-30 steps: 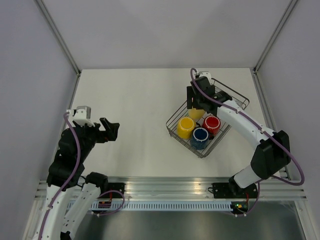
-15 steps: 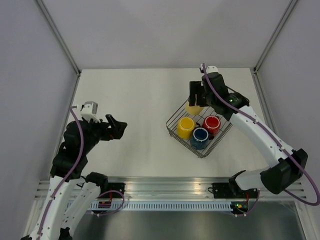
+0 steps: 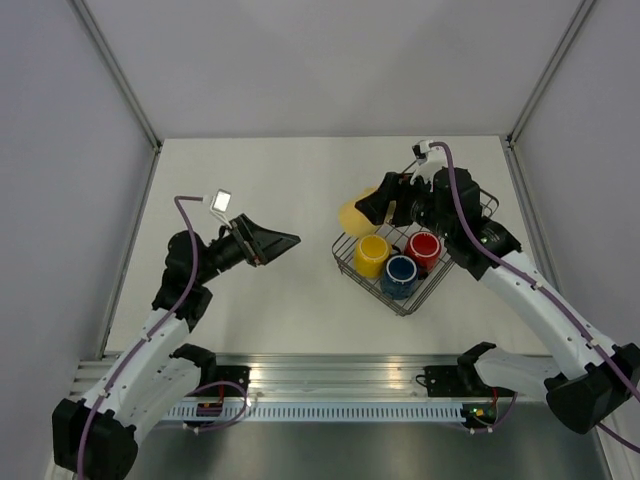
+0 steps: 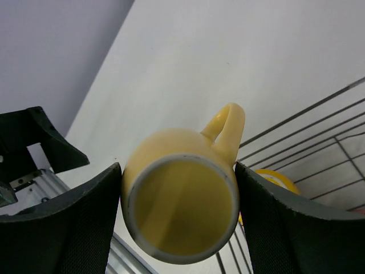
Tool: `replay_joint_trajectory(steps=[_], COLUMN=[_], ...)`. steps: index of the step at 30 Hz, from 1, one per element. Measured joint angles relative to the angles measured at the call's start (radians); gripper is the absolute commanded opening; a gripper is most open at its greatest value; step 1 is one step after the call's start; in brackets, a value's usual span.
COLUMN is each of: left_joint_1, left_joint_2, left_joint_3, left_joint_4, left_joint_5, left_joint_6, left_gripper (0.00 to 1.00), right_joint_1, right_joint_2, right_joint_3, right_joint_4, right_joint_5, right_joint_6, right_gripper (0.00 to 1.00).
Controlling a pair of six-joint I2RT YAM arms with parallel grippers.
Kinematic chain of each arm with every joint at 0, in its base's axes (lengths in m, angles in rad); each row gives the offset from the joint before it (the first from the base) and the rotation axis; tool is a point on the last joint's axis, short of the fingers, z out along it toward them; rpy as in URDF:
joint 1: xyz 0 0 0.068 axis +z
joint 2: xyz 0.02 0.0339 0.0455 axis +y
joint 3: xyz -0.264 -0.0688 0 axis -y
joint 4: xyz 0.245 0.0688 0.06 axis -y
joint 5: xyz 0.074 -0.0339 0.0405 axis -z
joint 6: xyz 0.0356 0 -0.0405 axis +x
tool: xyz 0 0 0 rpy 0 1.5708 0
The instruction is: Unload the cups from the dish rack
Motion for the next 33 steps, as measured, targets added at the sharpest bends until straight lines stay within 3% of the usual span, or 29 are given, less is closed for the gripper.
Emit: replay_joint_trajectory(steps=[9,16,25,30,33], left_joint_1=[-0.169,-0.245,-0.317,-0.323,-0.324], left_joint_2=[0.098,0.214,0.268,0.287,0.304], left_joint_3=[-0.030,-0.008,0.010,0.009,0.009], left_joint_4=[0.480,0.636,0.778,0.840,0.865], left_joint_5=[-0.024,-0.056,-0.080,-0.100,-0.102], left_joint_6=[-0.172,-0.205,-0.211,-0.212,-0.213], left_gripper=[0.98,0.86,0.60,0.41,0.35], right_joint_1=[0.000,0.000,0.003,0.023,0.048], right_joint_2=[-0.035,-0.056,-0.058,-0.079,-0.097], right_joint_3=[-0.125,-0.195,-0.268,-0.291,-0.300], right_joint_4=[0.291,0.484,0.646,0.701,0.718], right_joint_5=[-0.171,-0.283,-0.359,-0.363,-0.363], right_joint_6=[0.186,0.304,0.412,0.449,0.457], right_gripper=[0.00,0.00,0.00,0.00,0.00])
